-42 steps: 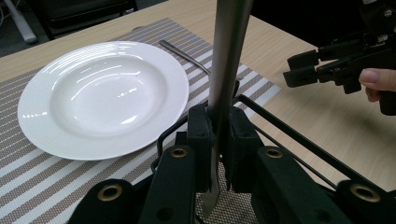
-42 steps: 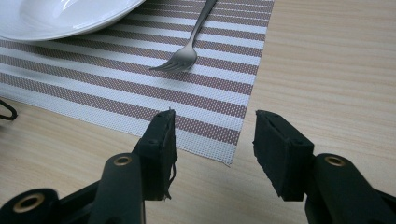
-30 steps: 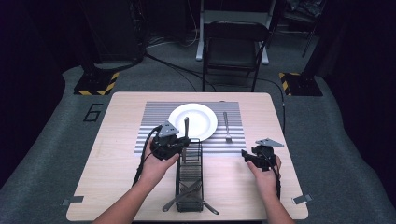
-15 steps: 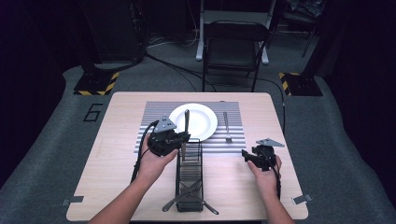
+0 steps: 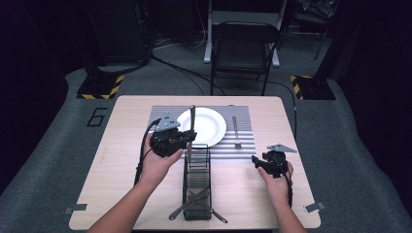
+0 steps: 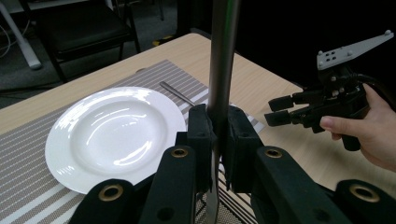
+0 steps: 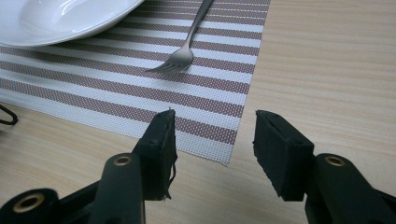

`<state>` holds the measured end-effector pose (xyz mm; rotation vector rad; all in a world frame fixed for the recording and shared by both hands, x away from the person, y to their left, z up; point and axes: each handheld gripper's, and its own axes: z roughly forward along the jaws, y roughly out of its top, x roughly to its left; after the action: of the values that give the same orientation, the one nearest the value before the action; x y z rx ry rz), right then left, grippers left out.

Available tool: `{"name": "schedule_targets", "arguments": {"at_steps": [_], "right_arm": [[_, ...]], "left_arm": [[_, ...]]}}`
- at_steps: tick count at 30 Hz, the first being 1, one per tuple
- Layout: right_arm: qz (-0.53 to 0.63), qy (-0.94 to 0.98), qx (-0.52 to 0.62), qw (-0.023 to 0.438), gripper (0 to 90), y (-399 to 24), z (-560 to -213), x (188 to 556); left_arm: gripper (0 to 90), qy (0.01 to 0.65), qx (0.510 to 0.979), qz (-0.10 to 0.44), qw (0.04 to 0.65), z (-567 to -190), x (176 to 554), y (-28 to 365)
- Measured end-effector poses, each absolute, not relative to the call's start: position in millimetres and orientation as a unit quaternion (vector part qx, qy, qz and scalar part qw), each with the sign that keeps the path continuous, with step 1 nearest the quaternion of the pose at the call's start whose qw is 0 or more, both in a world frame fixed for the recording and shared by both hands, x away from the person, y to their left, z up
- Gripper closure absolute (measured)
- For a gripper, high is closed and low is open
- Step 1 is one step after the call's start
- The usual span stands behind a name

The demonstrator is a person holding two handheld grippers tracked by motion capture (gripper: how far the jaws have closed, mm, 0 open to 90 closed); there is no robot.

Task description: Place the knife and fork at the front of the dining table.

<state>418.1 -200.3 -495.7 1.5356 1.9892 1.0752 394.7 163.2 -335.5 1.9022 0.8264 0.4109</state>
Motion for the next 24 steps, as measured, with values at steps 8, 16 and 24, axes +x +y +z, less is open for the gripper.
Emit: {"name": "schedule_targets", "arguments": {"at_steps": [8,16,24], "right_arm": [[0.386,0.713,0.550,0.201,48.2,-199.4,-496.1,418.2],[0.386,0.712,0.551,0.200,48.2,-199.7,-496.3,418.4],[0.387,0.712,0.551,0.200,48.2,-200.0,-496.3,418.3]], "left_arm": [[82.4,0.340,0.774,0.178,0.504,-320.9,394.0,168.2],[82.4,0.340,0.769,0.184,0.510,-312.8,394.4,172.0],[82.4,0.344,0.765,0.189,0.511,-309.5,394.0,179.3]]}}
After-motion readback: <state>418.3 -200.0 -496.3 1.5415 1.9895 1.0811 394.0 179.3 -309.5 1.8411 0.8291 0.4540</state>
